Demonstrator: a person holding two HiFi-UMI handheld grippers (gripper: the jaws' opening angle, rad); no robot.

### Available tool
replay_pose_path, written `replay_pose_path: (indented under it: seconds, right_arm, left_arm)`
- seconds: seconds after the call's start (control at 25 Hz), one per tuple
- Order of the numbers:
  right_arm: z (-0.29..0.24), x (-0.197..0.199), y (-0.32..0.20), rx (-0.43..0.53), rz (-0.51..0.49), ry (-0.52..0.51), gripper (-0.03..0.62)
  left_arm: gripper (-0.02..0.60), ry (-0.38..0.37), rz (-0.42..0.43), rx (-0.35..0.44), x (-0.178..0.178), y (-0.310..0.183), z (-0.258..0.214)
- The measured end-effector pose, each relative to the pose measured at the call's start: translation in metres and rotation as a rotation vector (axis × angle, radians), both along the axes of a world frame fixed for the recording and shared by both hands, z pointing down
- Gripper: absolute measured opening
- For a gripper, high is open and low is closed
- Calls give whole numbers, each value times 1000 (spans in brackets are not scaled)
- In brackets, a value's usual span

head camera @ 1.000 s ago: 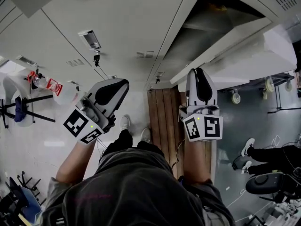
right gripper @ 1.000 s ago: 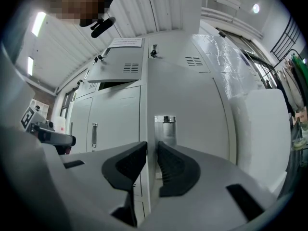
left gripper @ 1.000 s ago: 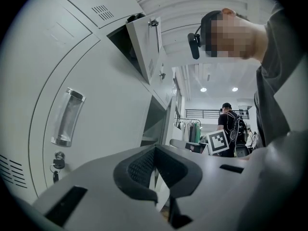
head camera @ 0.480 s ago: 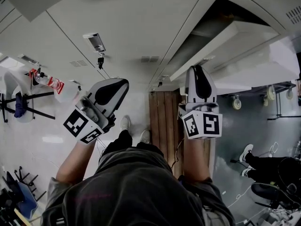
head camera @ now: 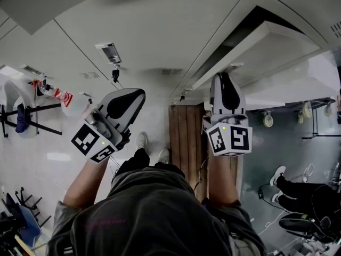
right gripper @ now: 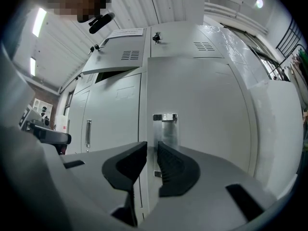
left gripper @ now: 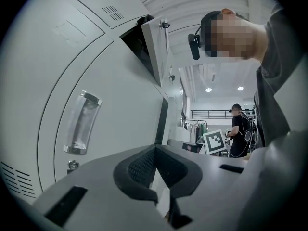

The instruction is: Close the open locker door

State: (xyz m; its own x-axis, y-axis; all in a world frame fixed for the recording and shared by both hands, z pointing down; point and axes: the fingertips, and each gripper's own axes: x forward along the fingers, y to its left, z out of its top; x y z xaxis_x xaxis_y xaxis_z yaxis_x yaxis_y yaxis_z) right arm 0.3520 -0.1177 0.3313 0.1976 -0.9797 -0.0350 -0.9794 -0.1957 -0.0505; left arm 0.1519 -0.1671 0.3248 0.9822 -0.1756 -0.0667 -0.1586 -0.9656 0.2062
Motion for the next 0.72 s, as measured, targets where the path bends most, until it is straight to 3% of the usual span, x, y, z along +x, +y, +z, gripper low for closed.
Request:
replay_pose_path:
  seconds: [0.72]
  right_arm:
    - [0, 6, -31, -5, -23, 7, 78]
  left_arm:
    - [14, 1, -28, -5, -3, -18, 2]
